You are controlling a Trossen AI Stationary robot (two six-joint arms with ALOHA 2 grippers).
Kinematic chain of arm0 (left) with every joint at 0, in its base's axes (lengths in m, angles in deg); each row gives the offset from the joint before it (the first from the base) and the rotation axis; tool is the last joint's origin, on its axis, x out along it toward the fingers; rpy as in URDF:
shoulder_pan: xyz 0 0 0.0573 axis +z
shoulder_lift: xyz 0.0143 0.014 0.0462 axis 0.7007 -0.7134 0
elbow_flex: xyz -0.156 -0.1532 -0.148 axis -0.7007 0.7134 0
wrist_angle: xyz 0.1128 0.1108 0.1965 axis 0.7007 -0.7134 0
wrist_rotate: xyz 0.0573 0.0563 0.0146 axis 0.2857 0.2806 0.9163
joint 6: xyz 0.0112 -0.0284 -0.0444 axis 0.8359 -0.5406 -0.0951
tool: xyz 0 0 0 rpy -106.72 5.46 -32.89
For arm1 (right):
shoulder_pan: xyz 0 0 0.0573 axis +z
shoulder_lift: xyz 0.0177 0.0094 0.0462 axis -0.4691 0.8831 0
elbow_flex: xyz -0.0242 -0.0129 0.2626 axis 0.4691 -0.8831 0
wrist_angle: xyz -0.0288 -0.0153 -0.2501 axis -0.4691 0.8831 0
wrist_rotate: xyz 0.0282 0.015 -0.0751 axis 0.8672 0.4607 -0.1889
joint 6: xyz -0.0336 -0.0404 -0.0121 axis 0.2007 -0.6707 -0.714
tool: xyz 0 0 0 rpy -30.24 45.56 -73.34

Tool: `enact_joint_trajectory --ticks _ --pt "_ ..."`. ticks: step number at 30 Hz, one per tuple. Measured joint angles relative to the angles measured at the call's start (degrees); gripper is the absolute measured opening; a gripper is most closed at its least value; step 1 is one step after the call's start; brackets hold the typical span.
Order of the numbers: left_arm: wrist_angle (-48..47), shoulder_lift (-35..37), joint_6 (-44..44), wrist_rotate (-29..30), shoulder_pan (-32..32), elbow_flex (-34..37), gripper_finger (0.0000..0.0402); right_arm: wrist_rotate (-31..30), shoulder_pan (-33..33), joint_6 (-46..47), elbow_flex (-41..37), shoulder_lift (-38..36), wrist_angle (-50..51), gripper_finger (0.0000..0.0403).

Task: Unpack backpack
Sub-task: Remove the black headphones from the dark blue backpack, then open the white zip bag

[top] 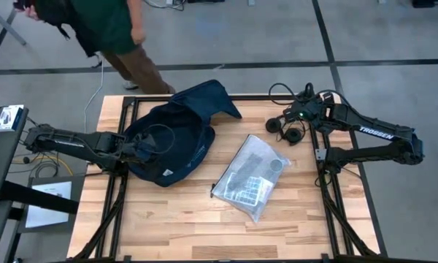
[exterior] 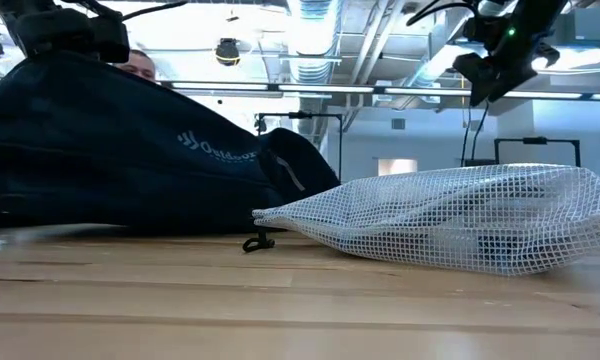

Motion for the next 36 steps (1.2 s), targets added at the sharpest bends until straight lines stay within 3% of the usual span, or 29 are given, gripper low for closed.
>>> enact_joint_trajectory --ticks 6,15,19,22,25,32,36 --pt "2.15 0.00 0.61 0.04 0.00 0.00 0.0207 5.55 -2.02 2.07 0.00 0.00 0.14 0.0251" --pt "3.44 0.00 1.90 0.21 0.00 0.00 0.0207 15.53 -5.91 3.89 0.00 0.00 0.47 0.0254" --pt "4.91 0.00 1.43 0.06 -0.08 0.00 0.0207 21.68 -4.55 1.92 0.00 0.00 -2.18 0.0254" --pt "8.76 0.26 -0.36 -3.88 -0.97 -0.89 0.0207 27.55 -2.29 -0.73 0.00 0.02 -6.15 0.0254" --pt "9.90 0.35 -0.22 -4.76 -1.62 -4.14 0.0207 28.26 0.51 -2.43 0.00 0.01 -10.68 0.0254" --pt "9.80 0.50 1.75 1.29 -1.62 -9.55 0.0207 28.24 6.85 -10.63 0.04 1.13 -19.17 0.0254" --pt "17.09 0.26 4.36 2.62 -1.62 -9.22 0.0207 28.24 9.78 -12.21 0.04 3.56 -20.27 0.0254"
